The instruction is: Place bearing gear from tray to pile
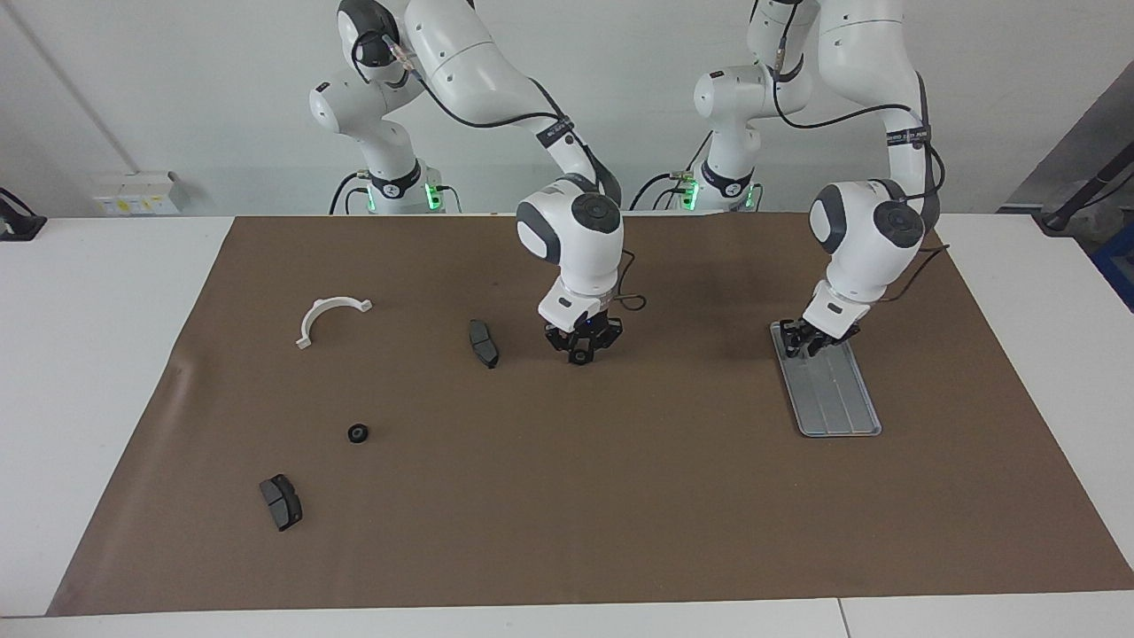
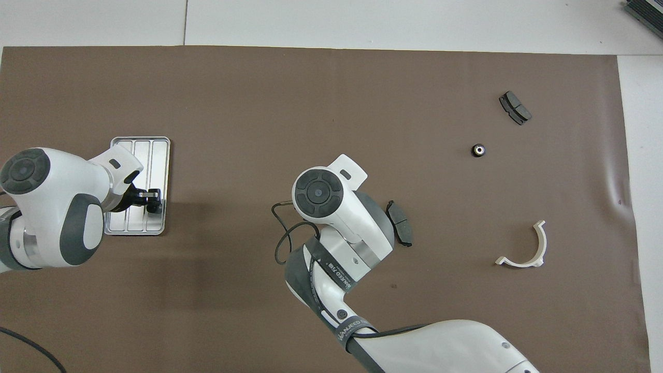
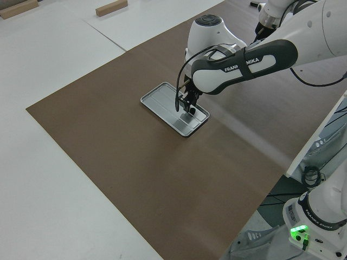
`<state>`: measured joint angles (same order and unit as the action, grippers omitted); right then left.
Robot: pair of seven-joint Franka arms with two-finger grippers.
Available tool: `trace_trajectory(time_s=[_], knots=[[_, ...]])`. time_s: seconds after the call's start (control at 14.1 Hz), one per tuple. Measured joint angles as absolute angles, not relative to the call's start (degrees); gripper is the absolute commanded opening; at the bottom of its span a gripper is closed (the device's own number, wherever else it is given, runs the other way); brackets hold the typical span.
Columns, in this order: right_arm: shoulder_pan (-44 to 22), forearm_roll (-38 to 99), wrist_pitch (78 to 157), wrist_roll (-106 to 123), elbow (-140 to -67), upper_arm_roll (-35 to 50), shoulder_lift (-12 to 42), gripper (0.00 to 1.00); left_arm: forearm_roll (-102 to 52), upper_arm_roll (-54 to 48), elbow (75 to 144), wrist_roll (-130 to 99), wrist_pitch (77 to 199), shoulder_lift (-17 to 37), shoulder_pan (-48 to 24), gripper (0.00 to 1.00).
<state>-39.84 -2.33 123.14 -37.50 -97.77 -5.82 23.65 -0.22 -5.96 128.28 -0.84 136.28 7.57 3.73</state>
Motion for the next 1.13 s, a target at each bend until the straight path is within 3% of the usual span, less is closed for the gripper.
trace_trajectory(time_s=[0.28, 0.57, 1.13], knots=[[-30.11, -2.33, 113.75, -26.91, -98.59, -5.94, 15.65, 0.00, -0.22, -5.98, 129.08, -1.28, 137.39, 7.57, 3.72, 0.37], [-20.46, -2.33, 112.38, -13.57, -103.17, -6.02, 13.28, 0.00, -0.22, -5.98, 129.26, -1.33, 137.50, 7.57, 3.72, 0.32], [-8.65, -2.33, 127.68, 3.61, -122.33, -6.00, 8.86, 0.00, -0.22, -5.98, 129.73, -1.34, 137.53, 7.56, 3.72, 0.32]])
